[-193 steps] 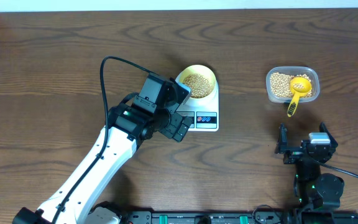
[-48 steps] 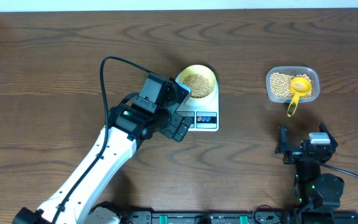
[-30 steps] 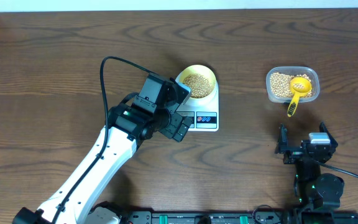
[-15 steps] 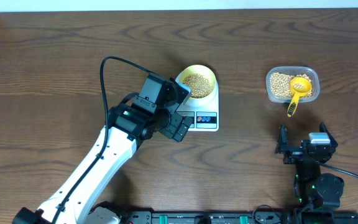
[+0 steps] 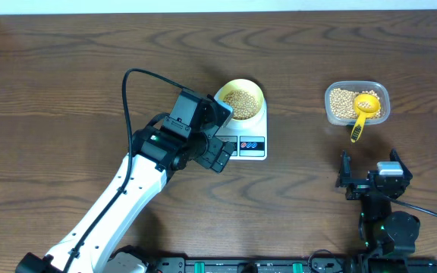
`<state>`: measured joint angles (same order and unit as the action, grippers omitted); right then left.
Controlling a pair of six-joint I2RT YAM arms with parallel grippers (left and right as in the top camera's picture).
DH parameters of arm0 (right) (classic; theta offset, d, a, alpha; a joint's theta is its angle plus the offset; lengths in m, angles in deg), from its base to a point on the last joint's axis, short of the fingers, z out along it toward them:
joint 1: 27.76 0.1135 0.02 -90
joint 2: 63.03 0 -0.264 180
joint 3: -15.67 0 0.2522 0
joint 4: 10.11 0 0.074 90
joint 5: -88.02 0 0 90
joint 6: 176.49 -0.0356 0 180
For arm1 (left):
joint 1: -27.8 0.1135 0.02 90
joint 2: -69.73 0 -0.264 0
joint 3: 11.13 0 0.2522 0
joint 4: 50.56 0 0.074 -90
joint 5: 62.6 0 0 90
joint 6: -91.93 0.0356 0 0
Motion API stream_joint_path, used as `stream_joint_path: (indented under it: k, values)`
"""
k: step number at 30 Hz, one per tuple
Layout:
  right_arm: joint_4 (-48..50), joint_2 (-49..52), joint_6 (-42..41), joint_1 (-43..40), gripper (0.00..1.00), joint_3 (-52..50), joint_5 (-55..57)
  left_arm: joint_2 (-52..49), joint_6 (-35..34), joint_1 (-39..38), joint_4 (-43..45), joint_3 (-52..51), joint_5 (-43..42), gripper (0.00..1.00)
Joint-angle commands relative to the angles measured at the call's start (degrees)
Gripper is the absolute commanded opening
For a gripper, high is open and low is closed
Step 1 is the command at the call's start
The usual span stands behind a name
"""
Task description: Scoop item into bowl and weigh 50g on scale
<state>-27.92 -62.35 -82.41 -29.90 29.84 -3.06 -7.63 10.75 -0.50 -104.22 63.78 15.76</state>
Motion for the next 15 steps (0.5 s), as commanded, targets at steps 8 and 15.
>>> stream_joint_path:
  k: [8,15]
  values:
    - [-0.3,-0.4,0.7,-0.4,0.99,-0.1,-0.2,-0.1,-0.3,0.0,1.0,-0.7,0.6,0.96]
    - [-0.3,-0.4,0.7,-0.4,0.99,-0.1,-0.1,0.0,-0.3,0.0,1.8,-0.7,0.8,0.96]
